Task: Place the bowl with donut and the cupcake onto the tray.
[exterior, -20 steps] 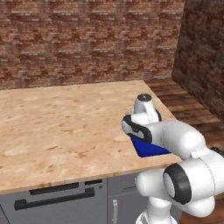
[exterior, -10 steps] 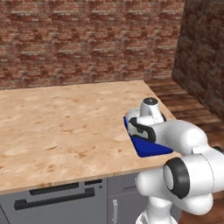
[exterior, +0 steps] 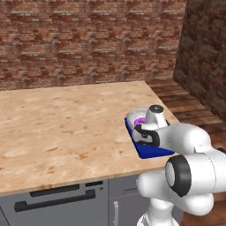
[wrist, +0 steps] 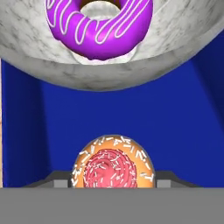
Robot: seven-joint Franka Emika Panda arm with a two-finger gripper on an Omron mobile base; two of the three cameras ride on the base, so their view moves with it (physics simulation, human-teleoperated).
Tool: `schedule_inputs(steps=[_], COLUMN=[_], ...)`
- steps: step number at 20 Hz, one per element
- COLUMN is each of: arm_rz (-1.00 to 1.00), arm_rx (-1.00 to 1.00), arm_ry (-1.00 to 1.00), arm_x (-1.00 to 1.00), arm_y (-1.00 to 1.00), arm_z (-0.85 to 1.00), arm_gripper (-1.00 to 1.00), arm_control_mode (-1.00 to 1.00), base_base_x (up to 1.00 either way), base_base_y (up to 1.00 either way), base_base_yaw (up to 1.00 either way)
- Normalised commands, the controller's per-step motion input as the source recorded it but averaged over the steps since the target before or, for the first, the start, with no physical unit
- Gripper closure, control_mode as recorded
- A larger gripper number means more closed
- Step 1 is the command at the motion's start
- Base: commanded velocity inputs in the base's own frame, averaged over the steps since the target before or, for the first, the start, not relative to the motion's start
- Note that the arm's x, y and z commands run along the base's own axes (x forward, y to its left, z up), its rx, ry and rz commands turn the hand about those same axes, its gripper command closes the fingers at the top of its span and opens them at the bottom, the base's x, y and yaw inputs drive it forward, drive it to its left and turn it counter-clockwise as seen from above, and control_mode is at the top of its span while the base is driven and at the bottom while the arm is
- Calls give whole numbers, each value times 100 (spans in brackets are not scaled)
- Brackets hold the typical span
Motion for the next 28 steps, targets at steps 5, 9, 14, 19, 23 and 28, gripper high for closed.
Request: schedule_inputs(steps=[5,9,14,19,23,28], arm_rz=[0,-1,0,0,0,0], arm_rx=[0,0,5,8,9,4], arm_ry=[0,0,-2,-27,-23,-6], arm_x=[0,-4,-57,-77,-29,-15], arm_y=[0,0,-30,-60,-19,-8], arm_z=[12,34,55,24,11,7], arm_gripper=[-100,-100,-100,-100,-100,-100], arm_control_mode=[-100,-100,-100,-100,-100,-100], base_base_x=[0,0,0,0,0,0], base_base_y=[0,0,0,0,0,0], base_base_yaw=[0,0,0,0,0,0])
